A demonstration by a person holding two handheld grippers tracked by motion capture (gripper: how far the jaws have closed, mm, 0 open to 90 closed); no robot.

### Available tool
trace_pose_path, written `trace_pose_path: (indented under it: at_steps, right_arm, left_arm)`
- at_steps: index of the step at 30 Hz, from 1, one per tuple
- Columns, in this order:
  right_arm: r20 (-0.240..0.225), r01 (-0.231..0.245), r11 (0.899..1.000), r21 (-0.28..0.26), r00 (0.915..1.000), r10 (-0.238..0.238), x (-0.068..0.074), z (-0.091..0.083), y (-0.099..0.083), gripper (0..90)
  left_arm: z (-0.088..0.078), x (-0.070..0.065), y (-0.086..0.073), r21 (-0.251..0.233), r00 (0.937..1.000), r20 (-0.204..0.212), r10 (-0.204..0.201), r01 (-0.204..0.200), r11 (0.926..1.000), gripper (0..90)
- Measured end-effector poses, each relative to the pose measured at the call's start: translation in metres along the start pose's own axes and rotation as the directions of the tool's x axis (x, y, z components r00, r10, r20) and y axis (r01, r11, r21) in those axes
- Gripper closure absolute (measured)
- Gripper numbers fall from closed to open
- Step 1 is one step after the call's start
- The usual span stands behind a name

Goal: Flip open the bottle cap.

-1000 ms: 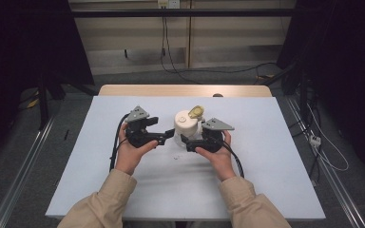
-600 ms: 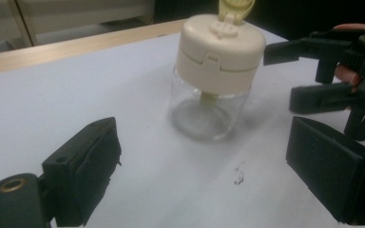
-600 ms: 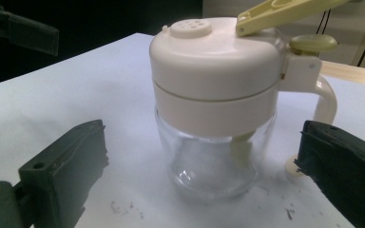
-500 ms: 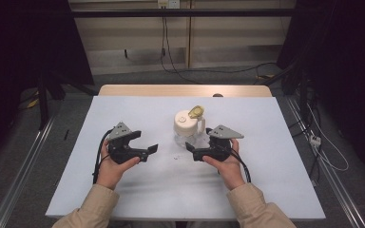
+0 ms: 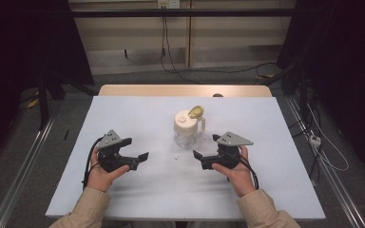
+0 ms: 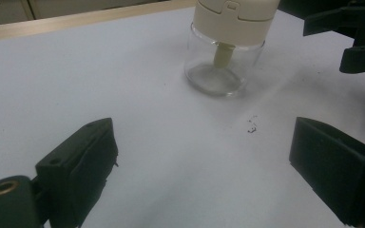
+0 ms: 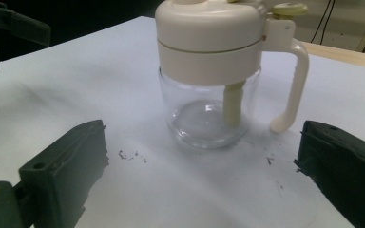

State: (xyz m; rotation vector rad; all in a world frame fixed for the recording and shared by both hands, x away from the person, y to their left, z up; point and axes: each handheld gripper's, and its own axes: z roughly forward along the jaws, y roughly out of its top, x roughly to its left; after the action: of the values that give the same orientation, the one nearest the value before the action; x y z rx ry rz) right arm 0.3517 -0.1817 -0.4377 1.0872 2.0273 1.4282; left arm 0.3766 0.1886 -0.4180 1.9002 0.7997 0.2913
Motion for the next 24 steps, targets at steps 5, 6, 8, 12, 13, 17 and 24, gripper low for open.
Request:
trace_pose_path:
  at_steps: [5, 6, 8, 12, 13, 17, 24]
  right_arm:
    - [0.000, 0.002, 1.000, 0.000, 1.0000, -0.002, -0.002, -0.012, -0.004, 2.6]
    - [0.004, 0.006, 1.000, 0.000, 1.0000, -0.006, -0.002, -0.015, -0.005, 2.6]
    - [0.001, 0.004, 1.000, -0.004, 1.0000, -0.004, -0.002, -0.019, -0.006, 2.7]
    - [-0.002, 0.003, 1.000, 0.004, 1.0000, -0.003, -0.004, -0.028, -0.011, 2.6]
    - [-0.002, 0.009, 1.000, 0.006, 1.0000, -0.009, -0.005, -0.030, -0.013, 2.6]
    - [0.000, 0.024, 1.000, 0.019, 0.9997, -0.024, -0.005, -0.040, -0.018, 2.9]
    - [0.023, 0.011, 1.000, 0.024, 0.9997, -0.012, -0.014, -0.057, -0.029, 3.0]
  left_arm:
    - [-0.008, 0.004, -0.005, -0.012, 0.9997, -0.010, -0.020, 0.020, 0.9997, 7.9]
    - [-0.009, 0.005, -0.006, -0.009, 0.9996, -0.013, -0.023, 0.023, 0.9997, 7.9]
    - [-0.011, 0.006, -0.008, -0.011, 0.9996, -0.015, -0.023, 0.023, 0.9997, 7.9]
    - [-0.015, 0.008, -0.012, -0.016, 0.9993, -0.021, -0.031, 0.031, 0.9994, 7.9]
    - [-0.016, 0.009, -0.014, -0.012, 0.9992, -0.026, -0.030, 0.030, 0.9995, 7.9]
    - [-0.020, 0.012, -0.019, -0.011, 0.9983, -0.038, -0.043, 0.043, 0.9990, 7.9]
    - [-0.029, 0.016, -0.025, -0.001, 0.9976, -0.057, -0.041, 0.041, 0.9992, 8.0]
